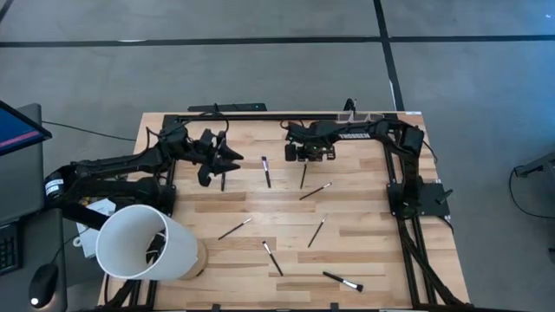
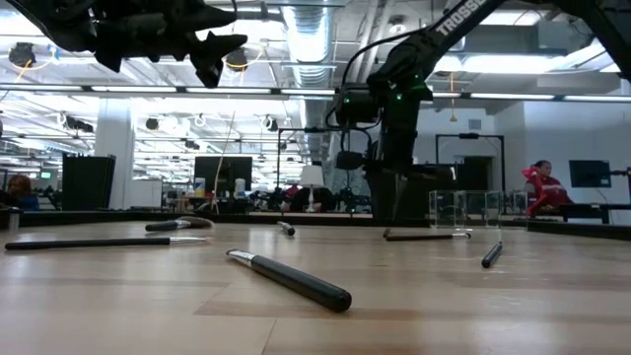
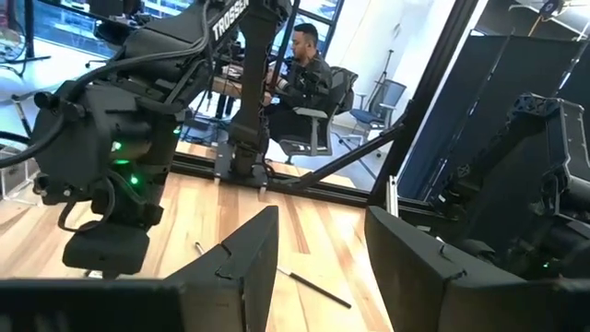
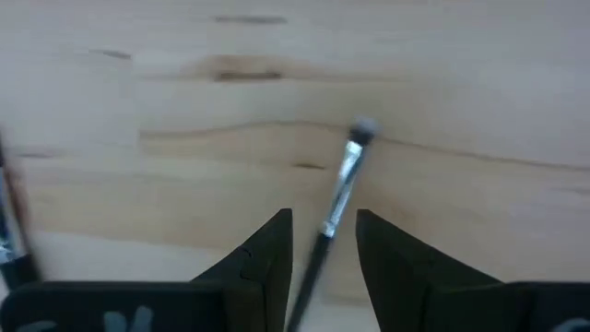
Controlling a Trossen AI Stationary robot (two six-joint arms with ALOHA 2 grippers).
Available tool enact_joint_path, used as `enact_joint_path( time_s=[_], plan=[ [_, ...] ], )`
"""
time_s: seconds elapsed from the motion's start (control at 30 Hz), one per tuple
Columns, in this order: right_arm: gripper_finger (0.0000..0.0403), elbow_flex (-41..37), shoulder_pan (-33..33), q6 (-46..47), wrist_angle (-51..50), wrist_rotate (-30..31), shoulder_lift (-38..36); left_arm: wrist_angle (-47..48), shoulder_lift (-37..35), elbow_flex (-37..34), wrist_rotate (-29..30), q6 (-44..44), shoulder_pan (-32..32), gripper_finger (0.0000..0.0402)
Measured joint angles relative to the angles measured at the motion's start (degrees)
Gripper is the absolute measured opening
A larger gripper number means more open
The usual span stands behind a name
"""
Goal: Put items in baskets/containers
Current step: Put the black eyeshadow brush into the middle section of the transparent organizer
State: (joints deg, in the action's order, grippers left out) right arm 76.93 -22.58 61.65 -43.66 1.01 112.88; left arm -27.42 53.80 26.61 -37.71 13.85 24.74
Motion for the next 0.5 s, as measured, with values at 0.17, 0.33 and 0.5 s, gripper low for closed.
enact_joint_path(
  time_s=[0.17,0.33,0.5],
  plan=[
    [0.0113,0.00,-0.49,0.78,-0.34,0.26,0.06,-0.02,0.00,0.00,0.00,-0.11,0.81,0.0160],
    [0.0108,0.10,-0.40,0.88,1.72,0.34,1.97,-0.04,0.00,0.00,0.00,-0.13,1.13,0.0160],
    [0.0088,0.18,-0.36,0.85,1.12,-0.82,3.37,-0.29,0.00,0.00,-0.04,-0.13,1.18,0.0160]
  ],
)
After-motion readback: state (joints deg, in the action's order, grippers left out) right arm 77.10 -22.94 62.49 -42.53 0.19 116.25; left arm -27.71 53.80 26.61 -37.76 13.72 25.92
